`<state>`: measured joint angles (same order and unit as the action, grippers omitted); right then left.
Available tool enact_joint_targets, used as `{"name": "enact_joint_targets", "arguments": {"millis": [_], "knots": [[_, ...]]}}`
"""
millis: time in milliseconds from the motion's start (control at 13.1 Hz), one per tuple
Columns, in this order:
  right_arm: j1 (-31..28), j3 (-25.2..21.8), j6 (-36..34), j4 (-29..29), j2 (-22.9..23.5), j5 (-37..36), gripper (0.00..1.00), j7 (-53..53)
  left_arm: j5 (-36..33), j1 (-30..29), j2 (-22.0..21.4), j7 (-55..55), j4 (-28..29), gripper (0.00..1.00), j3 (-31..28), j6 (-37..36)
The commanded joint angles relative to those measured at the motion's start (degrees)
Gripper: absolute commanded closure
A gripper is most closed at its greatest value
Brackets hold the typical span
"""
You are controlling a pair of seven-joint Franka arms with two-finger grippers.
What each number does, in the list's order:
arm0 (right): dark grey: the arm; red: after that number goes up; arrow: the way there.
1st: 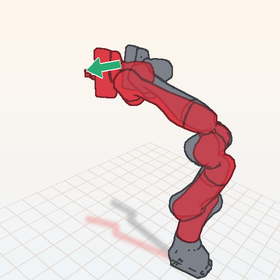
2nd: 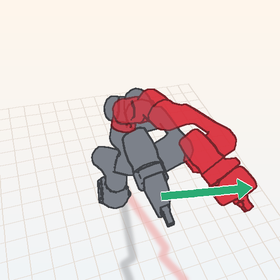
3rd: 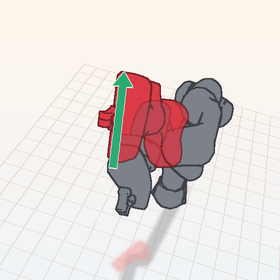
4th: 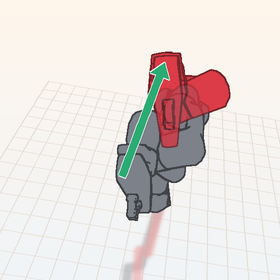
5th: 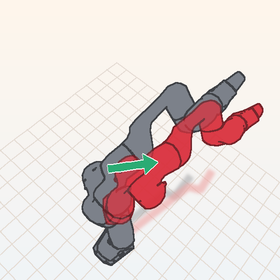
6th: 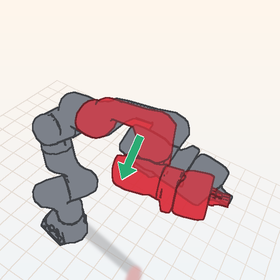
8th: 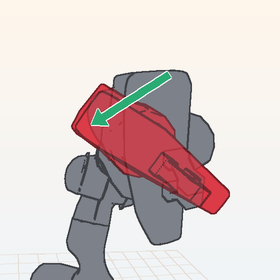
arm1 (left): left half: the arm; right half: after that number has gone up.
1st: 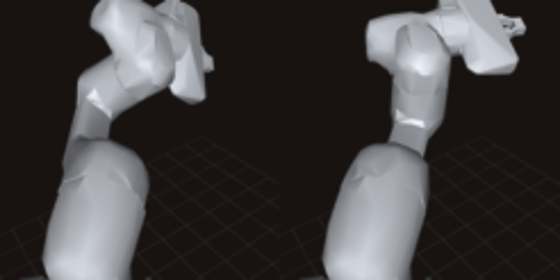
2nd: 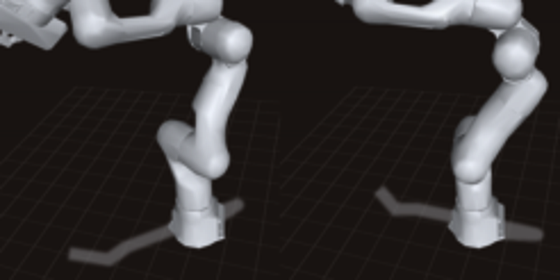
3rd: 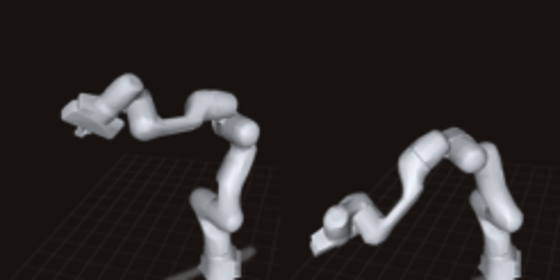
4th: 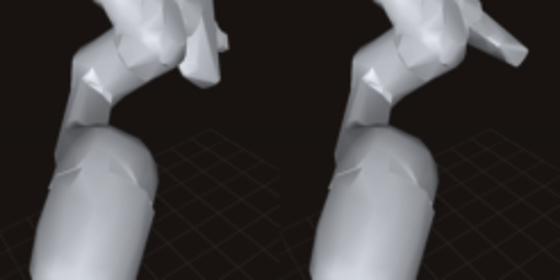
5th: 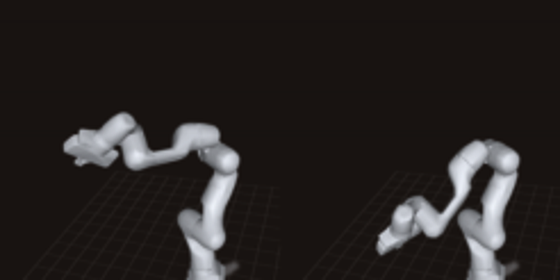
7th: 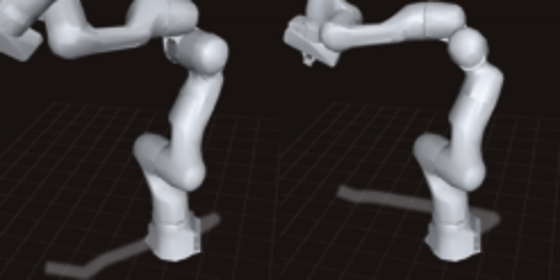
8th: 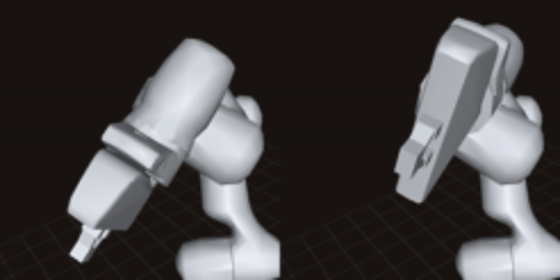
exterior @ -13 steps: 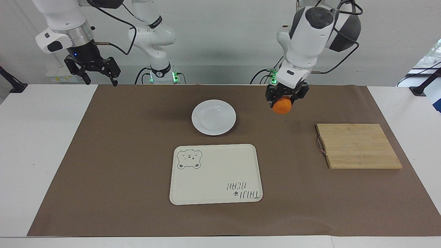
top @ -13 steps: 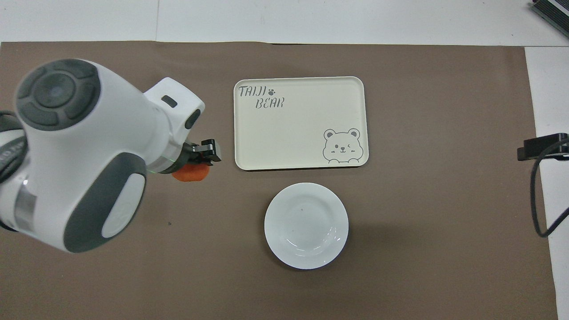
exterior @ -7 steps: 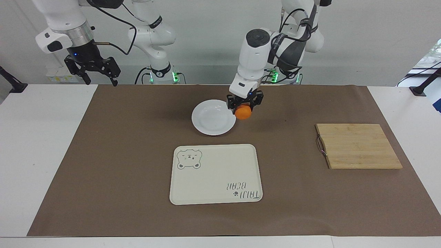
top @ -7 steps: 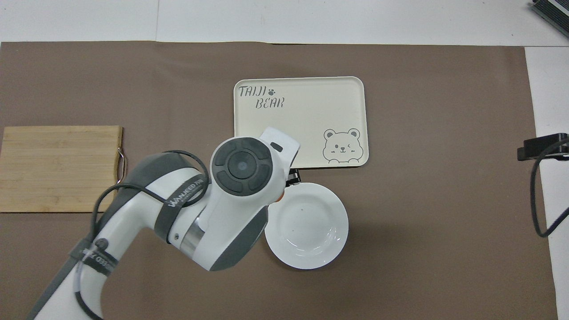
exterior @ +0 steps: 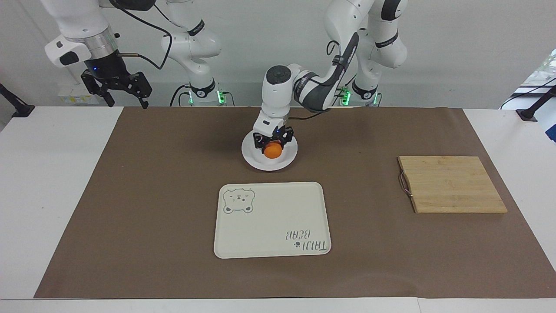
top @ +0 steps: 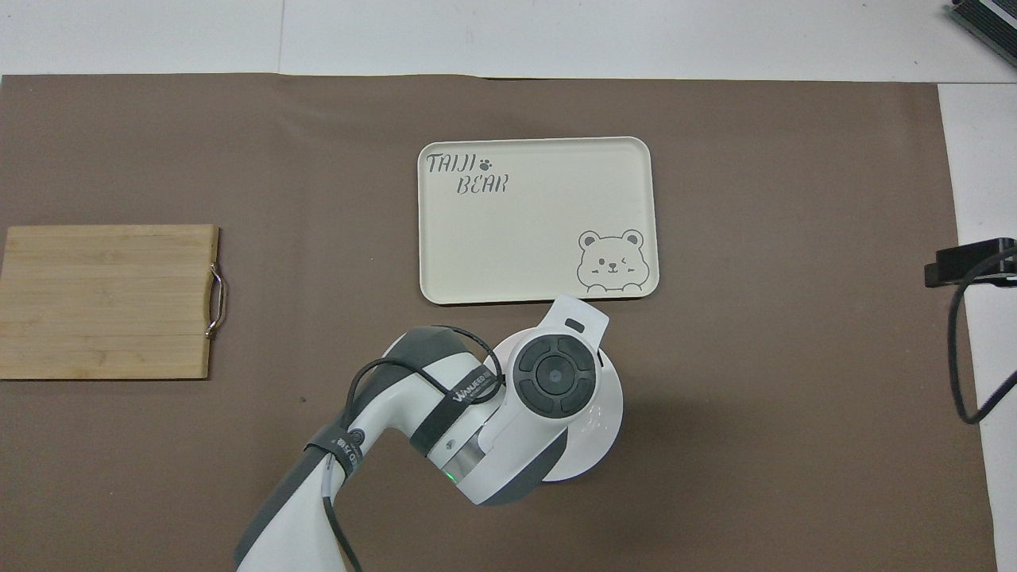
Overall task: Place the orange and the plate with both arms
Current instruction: 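Carry the orange ball over the white plate with the left gripper, then release the orange onto the plate and withdraw the left gripper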
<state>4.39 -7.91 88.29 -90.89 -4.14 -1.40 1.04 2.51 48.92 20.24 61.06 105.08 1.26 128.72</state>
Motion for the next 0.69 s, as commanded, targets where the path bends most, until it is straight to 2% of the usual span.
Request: {"name": "enact_joint_targets", "arguments": {"millis": [0,76,381,609], "knots": [[0.2,-0.1,0.3,-0.4,-0.7,0.6,0.00,0.3,-0.6,0.7,-0.5,0.9,1.4,0.51,-1.1,1.2],[0.2,-0.2,0.3,-0.4,-0.7,0.6,0.00,0.3,-0.6,0.7,-0.7,1.0,1.3,0.01,-1.1,0.9],[0.2,-0.2,0.3,-0.4,-0.7,0.6,0.00,0.3,-0.7,-3.5,-5.8,-0.3,-0.3,0.00,-1.2,-4.1],[0.2,-0.2,0.3,-0.4,-0.7,0.6,0.00,0.3,-0.7,-7.4,-7.7,-6.7,-5.0,0.00,-1.8,-10.5]]}}
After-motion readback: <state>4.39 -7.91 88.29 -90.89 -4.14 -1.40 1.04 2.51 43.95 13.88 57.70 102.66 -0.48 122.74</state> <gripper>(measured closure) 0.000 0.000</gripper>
